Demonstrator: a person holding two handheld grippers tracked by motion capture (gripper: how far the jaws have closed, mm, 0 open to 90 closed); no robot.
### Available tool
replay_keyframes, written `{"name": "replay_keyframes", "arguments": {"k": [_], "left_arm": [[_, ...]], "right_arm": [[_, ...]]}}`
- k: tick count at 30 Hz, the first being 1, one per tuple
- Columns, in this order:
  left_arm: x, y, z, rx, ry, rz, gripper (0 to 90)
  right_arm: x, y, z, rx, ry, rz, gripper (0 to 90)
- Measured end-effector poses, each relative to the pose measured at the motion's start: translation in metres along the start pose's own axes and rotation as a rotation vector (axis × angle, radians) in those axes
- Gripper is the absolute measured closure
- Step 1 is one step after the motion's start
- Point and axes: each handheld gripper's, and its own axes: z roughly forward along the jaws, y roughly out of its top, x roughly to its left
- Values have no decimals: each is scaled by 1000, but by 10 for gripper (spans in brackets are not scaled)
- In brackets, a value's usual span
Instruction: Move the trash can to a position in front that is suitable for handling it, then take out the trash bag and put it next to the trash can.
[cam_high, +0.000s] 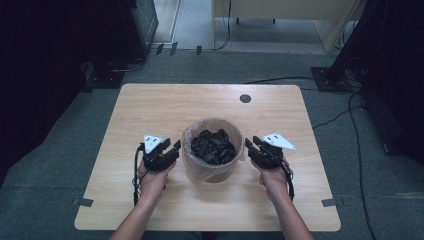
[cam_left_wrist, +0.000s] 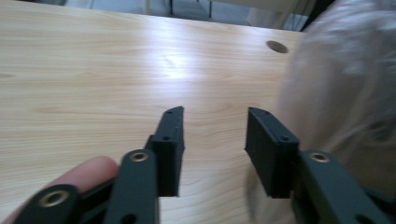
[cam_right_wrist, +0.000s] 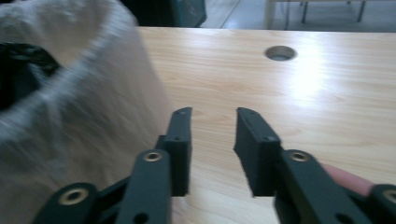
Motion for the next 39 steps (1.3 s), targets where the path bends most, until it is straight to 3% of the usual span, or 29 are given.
{"name": "replay_keyframes", "arguments": {"k": [4, 6, 10, 13, 15, 21, 25, 27, 31, 36, 39], "left_arm": [[30, -16, -3, 31, 47, -40, 459], [41, -29, -1, 73, 69, -45, 440], [46, -46, 0, 120, 92, -18, 431], [42, -54, -3, 134, 89, 10, 412], [39, -57, -4, 146, 84, 15, 394], [18, -68, -9, 178, 69, 91, 354], [8, -74, -11, 189, 83, 150, 343], [2, -76, -12, 188, 89, 182, 341], [-10, -81, -13, 210, 88, 236, 315], [-30, -88, -18, 216, 73, 273, 276], [-48, -92, -19, 233, 41, 308, 218]], "right_arm": [[-21, -16, -9, 11, -57, 38, 554], [-30, -25, -9, 30, -81, 45, 516], [-43, -44, -5, 92, -117, 92, 459], [-39, -49, -1, 114, -137, 61, 430], [-36, -50, 2, 130, -134, 69, 425], [-27, -59, 12, 173, -163, 52, 410], [-25, -64, 16, 221, -169, 42, 379], [-24, -65, 16, 217, -175, 34, 374], [-15, -68, 19, 222, -215, -27, 355], [-15, -68, 18, 220, -211, -12, 341], [-17, -68, 17, 213, -207, 8, 337]]}}
